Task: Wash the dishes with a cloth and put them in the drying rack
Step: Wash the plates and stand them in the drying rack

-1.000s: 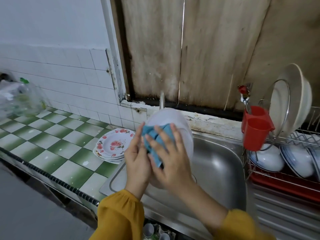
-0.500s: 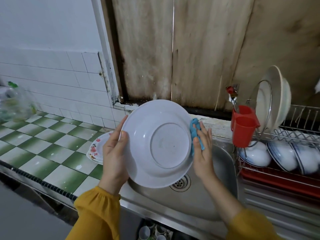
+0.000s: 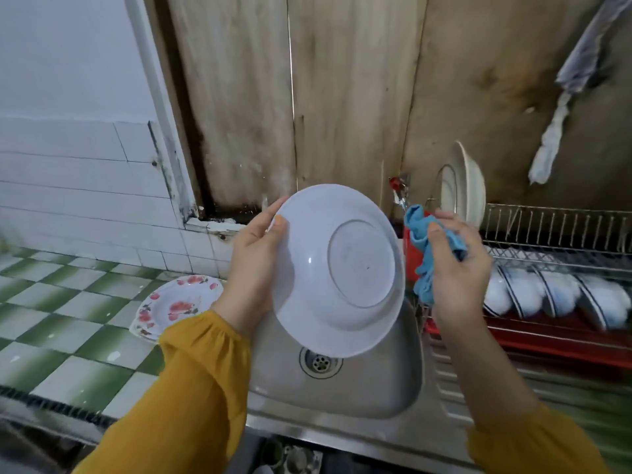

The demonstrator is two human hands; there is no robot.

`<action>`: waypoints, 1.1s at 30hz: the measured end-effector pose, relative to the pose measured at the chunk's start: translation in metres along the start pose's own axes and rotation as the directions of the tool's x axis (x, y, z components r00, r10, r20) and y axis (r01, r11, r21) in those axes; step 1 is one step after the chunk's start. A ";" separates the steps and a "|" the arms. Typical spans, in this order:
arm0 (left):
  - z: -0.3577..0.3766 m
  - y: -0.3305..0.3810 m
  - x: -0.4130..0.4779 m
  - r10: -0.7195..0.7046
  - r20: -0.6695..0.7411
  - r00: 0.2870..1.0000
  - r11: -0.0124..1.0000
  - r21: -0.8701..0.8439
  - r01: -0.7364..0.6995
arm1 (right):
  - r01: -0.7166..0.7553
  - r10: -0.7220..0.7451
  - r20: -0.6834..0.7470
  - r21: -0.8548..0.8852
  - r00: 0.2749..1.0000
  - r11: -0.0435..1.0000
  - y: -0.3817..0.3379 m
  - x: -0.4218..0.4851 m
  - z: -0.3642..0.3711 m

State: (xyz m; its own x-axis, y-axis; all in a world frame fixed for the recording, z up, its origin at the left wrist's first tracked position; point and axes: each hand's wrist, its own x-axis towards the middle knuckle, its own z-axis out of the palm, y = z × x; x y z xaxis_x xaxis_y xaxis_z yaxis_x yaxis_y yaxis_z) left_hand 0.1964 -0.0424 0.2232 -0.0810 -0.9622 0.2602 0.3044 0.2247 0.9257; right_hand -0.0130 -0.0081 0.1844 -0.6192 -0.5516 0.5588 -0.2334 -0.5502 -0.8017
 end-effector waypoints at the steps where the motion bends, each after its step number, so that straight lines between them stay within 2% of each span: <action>1: 0.008 0.004 0.001 -0.016 -0.010 1.000 1.000 0.013 0.016 | 0.027 -0.026 0.008 -0.049 1.000 0.998 -0.007 -0.002 -0.009; 6: 0.066 0.033 0.009 -0.090 0.045 0.995 0.993 0.076 0.086 | 0.249 -0.221 0.123 -0.308 0.967 0.918 -0.037 -0.013 -0.047; 12: 0.146 0.064 0.009 -0.007 0.249 0.969 0.998 0.069 -0.011 | 0.228 -0.143 0.208 -0.476 0.968 0.850 -0.088 -0.027 -0.081; 17: 0.203 0.068 0.019 0.005 0.343 0.939 0.994 0.101 -0.042 | 0.306 -0.206 0.228 -0.757 0.952 0.578 -0.103 -0.019 -0.104; 23: 0.242 0.051 0.033 -0.087 0.464 0.881 0.979 0.206 -0.012 | 0.160 -0.140 0.101 -0.842 0.985 0.515 -0.089 0.003 -0.114; 27: 0.255 0.038 0.043 -0.132 0.549 0.825 0.966 0.258 -0.017 | 0.074 -0.109 0.013 -0.811 0.994 0.581 -0.067 0.019 -0.113; 31: 0.258 0.031 0.055 -0.169 0.623 0.764 0.977 0.206 0.048 | 0.037 -0.108 -0.052 -0.723 0.993 0.689 -0.049 0.037 -0.117; 33: 0.258 0.027 0.062 -0.156 0.636 0.756 0.982 0.183 0.048 | 0.028 -0.105 -0.075 -0.665 0.992 0.746 -0.042 0.048 -0.118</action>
State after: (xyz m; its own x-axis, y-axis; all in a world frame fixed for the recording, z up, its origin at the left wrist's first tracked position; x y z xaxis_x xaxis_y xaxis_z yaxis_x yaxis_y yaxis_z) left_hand -0.0453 -0.0562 0.3348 -0.7122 -0.6642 0.2272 0.1210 0.2026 0.9718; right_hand -0.1218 0.0625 0.2197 -0.6460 -0.4423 0.6221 -0.6904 -0.0092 -0.7234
